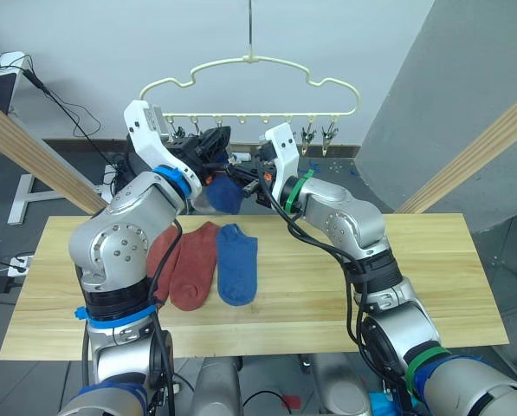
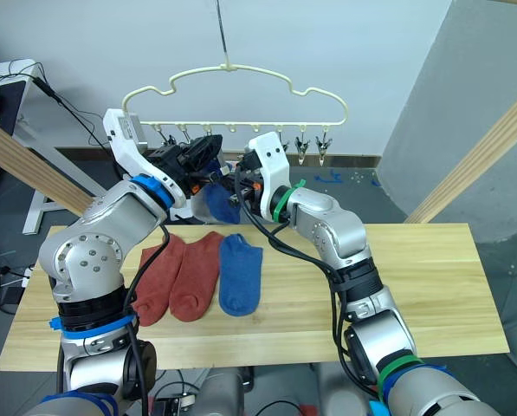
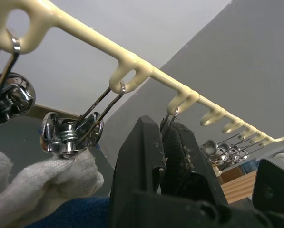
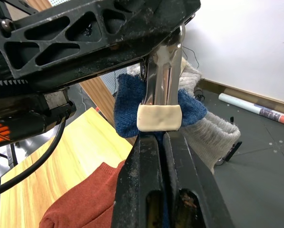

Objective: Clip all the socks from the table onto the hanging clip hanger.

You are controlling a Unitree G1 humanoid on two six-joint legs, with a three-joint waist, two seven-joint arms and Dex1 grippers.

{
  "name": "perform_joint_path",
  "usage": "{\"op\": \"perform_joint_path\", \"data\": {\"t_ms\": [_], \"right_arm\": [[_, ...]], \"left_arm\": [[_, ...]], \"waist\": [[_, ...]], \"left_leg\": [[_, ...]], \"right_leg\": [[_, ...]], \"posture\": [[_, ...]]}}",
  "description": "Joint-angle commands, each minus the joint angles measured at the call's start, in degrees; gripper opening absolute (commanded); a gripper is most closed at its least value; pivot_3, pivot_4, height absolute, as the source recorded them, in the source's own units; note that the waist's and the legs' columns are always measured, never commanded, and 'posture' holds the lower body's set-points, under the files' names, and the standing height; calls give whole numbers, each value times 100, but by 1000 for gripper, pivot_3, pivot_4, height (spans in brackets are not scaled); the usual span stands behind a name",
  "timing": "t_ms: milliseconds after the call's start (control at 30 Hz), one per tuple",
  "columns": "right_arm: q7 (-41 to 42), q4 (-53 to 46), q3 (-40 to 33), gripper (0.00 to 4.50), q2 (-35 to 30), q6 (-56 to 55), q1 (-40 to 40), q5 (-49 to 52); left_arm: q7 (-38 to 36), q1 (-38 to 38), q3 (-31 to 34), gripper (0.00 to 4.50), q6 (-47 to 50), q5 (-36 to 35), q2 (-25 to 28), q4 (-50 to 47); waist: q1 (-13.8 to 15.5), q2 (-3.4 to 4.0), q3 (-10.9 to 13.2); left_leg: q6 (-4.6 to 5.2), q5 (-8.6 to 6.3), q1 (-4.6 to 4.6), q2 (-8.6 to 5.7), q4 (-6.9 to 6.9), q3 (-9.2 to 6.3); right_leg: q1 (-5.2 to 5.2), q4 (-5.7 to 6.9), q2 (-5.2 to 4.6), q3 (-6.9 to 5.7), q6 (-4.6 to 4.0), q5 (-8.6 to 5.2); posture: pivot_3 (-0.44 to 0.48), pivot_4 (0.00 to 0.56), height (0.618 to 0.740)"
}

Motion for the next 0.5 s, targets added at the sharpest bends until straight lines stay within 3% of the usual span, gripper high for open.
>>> {"op": "perform_joint_path", "data": {"t_ms": [33, 133, 500], "right_arm": [[22, -277, -157, 0, 45, -123, -103, 103], [26, -302, -143, 0, 39, -105, -86, 106], [89, -508, -94, 0, -8, 121, 44, 139]], "left_arm": [[-142, 58, 23, 718, -94, -127, 19, -218], [-110, 103, -62, 1614, -13, -36, 107, -259], [-349, 385, -280, 1614, -52, 37, 436, -669]], "waist": [[0, 0, 0], [0, 0, 0], [2, 0, 0]], "left_leg": [[0, 0, 0, 0, 0, 0], [0, 0, 0, 0, 0, 0], [0, 0, 0, 1, -2, -1]], "right_leg": [[0, 0, 0, -1, 0, 0], [0, 0, 0, 0, 0, 0], [0, 0, 0, -1, 0, 0]], "posture": [[-177, 337, 740], [-177, 337, 740], [-166, 341, 740]]}}
